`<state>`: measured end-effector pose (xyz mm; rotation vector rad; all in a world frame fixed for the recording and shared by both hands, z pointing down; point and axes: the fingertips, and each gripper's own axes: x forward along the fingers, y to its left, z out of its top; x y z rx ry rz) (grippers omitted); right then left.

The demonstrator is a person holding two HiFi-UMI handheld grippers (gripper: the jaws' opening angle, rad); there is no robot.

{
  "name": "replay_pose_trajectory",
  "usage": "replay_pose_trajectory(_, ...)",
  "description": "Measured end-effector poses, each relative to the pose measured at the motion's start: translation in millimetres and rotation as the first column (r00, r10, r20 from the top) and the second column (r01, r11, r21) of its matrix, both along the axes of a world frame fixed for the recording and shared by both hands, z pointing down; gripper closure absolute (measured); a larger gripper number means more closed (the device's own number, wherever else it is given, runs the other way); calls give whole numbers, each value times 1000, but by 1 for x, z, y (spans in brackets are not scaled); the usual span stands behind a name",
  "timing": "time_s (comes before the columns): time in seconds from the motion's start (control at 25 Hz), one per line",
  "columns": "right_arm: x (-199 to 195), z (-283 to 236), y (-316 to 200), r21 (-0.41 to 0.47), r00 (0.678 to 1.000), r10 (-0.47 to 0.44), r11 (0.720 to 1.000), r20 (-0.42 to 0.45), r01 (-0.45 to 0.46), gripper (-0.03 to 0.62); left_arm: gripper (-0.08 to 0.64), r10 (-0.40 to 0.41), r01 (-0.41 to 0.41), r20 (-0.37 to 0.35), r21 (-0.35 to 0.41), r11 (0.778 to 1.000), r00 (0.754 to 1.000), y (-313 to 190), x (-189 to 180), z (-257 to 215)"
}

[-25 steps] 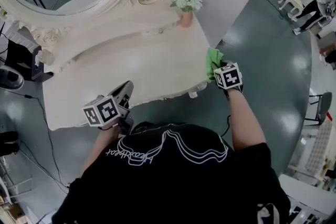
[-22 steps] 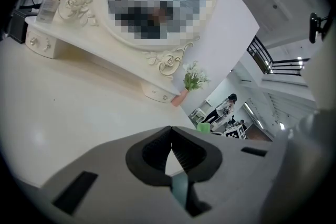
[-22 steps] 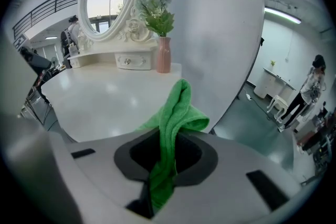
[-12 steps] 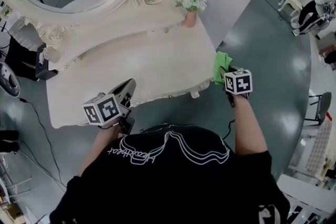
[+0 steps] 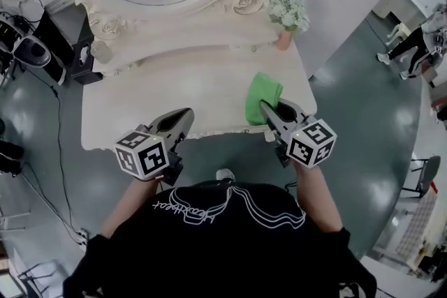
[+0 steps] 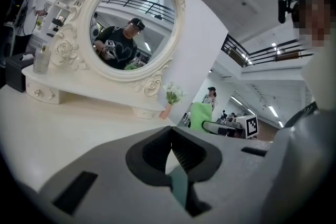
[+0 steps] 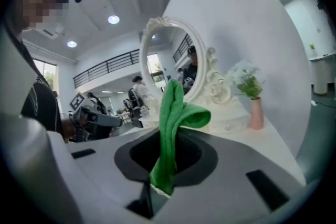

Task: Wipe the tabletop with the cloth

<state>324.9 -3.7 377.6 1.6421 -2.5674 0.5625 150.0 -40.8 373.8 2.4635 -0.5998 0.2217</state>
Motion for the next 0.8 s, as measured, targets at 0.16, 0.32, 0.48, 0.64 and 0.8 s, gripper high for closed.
replay_pose_trajectory(0.16,-64,-20,10,56,988,-132,990,76,128,540,555,34,-31,-57,54,998,998,17,-19,-26)
replay_pose_trajectory(0.32,-103,-26,17,79,971,-206,977,124,198,541,557,56,-51,-77,74,996,995,33,-35,-36)
replay_pose_trajectory(0.48,-122,-26,22,84,972,-215,975,98,207,541,557,45,-39,-89,68,997,995,41,-52,-35)
replay_pose_trajectory(0.64,-132,-30,28,93,971,-220,973,93,212,541,557,41,-35,-89,71,997,995,45,-65,-32)
replay_pose_trajectory(0.8,-138,-32,29,98,971,-223,972,86,214,541,557,35,-29,-98,62,998,995,45,-70,-29)
